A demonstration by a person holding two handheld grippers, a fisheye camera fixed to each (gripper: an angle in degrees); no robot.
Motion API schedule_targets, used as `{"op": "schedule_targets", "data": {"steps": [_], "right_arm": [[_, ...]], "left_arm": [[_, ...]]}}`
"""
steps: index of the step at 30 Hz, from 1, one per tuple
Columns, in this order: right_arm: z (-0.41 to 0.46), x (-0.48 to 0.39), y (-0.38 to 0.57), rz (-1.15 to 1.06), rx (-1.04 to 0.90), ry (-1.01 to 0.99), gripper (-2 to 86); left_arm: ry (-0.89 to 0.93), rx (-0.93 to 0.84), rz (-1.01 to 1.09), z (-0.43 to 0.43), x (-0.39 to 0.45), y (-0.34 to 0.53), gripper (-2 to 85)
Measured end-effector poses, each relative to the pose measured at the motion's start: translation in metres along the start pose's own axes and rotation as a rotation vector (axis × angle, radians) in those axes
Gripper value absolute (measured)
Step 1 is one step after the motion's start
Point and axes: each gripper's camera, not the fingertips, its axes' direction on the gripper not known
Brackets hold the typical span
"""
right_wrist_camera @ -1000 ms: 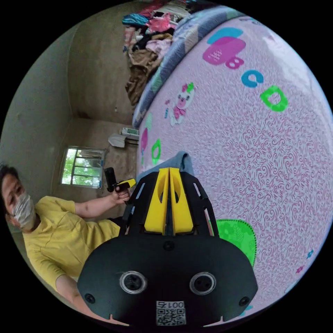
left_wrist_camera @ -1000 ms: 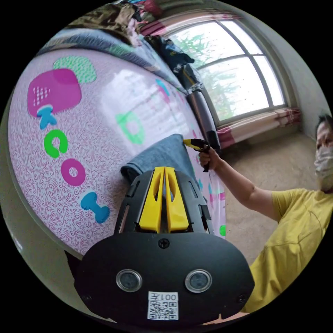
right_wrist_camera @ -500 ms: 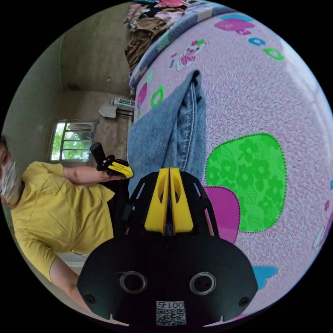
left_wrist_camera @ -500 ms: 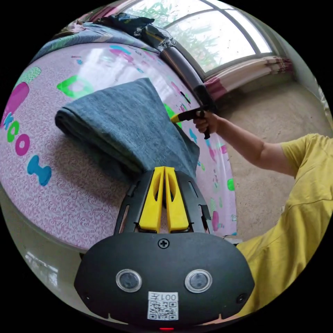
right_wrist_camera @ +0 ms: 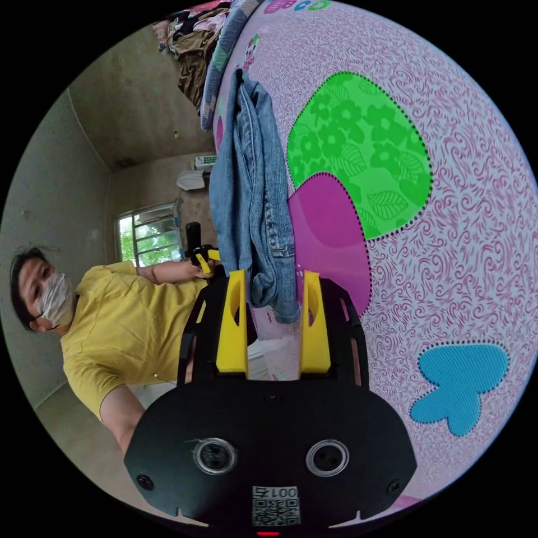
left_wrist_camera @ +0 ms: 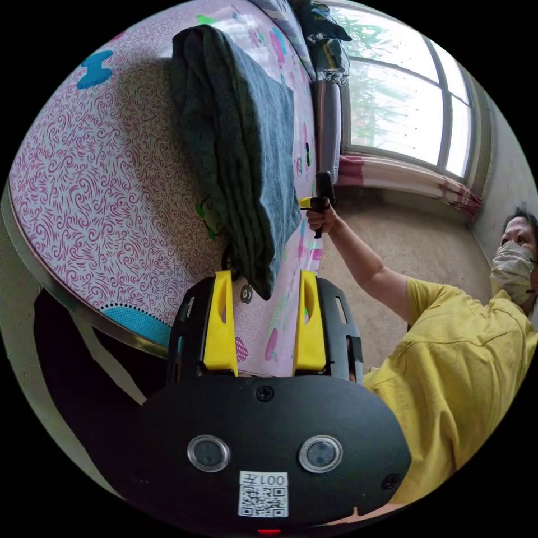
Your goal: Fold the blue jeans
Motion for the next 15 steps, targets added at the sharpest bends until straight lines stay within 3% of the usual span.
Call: {"op": "schedule_targets", "data": {"steps": [6, 15], "right_arm": [[-0.002, 0.018, 0.018, -0.039, 0.006, -0.122, 15.6], [0.009, 0.026, 0.049, -0.076, -0.058, -0.141, 14.4]], "left_arm": [[0.047, 0.034, -0.024, 0.014, -0.013, -0.017, 12.2], [0.081, 0.001, -0.028, 0.068, -0.017, -0.051, 11.3]]}}
